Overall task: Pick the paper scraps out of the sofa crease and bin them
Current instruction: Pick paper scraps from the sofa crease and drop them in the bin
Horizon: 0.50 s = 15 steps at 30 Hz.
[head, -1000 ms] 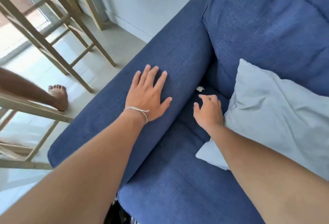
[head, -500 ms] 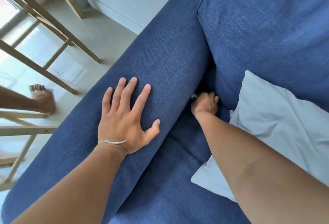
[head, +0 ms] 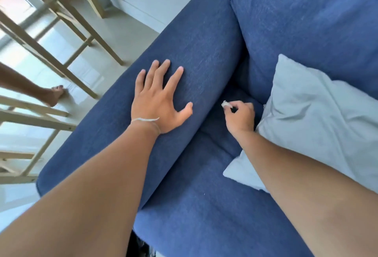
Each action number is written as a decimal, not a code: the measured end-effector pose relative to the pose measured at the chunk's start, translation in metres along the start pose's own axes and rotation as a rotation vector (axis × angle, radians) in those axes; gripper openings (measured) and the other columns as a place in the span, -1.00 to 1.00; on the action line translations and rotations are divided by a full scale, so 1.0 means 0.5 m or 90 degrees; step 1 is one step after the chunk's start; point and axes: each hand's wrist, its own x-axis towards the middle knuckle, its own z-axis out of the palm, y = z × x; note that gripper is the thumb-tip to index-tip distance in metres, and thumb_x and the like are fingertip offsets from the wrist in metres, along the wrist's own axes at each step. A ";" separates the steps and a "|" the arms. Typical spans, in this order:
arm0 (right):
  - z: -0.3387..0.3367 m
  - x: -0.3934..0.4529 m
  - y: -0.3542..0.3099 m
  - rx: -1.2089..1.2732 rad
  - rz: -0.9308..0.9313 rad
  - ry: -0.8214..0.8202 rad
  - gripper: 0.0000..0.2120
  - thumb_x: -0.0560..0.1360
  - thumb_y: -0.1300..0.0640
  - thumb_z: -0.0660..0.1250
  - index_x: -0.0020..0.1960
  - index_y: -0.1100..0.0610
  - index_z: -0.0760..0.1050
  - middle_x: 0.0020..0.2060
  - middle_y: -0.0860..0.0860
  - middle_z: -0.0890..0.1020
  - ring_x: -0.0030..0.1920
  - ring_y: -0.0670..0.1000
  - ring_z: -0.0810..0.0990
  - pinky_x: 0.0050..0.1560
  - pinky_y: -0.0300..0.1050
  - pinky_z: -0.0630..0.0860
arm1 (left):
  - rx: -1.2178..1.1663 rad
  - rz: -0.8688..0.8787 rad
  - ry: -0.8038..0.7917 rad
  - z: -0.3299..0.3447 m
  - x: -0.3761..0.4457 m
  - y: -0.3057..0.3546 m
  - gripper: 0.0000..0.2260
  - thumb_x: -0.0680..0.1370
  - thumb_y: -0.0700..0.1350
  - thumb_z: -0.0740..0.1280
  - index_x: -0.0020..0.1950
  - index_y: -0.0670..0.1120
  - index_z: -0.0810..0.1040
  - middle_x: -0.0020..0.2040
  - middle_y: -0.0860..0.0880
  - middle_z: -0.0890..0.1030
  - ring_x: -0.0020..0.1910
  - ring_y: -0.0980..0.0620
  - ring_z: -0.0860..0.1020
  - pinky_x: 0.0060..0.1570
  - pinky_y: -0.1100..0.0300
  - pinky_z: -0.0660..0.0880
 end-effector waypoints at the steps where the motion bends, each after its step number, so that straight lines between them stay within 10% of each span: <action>1: -0.007 -0.026 0.005 0.002 -0.022 0.000 -0.84 0.53 0.02 0.37 0.04 0.04 0.65 0.12 0.17 0.51 0.17 0.21 0.51 0.30 -0.02 0.40 | -0.012 -0.005 -0.003 -0.005 -0.004 0.002 -0.22 0.43 0.34 0.24 0.59 0.05 0.22 0.60 -0.10 0.23 0.61 -0.16 0.11 0.57 -0.16 0.00; 15: 0.098 -0.618 0.059 -0.079 -0.135 -0.214 -0.87 0.54 -0.09 0.33 -0.01 -0.09 0.60 0.04 -0.07 0.47 0.02 0.05 0.54 -0.04 -0.07 0.47 | -0.065 -0.154 -0.050 -0.125 -0.537 -0.099 -0.30 0.47 -0.01 0.31 0.58 -0.20 0.24 0.61 -0.18 0.20 0.61 -0.19 0.13 0.57 -0.04 0.02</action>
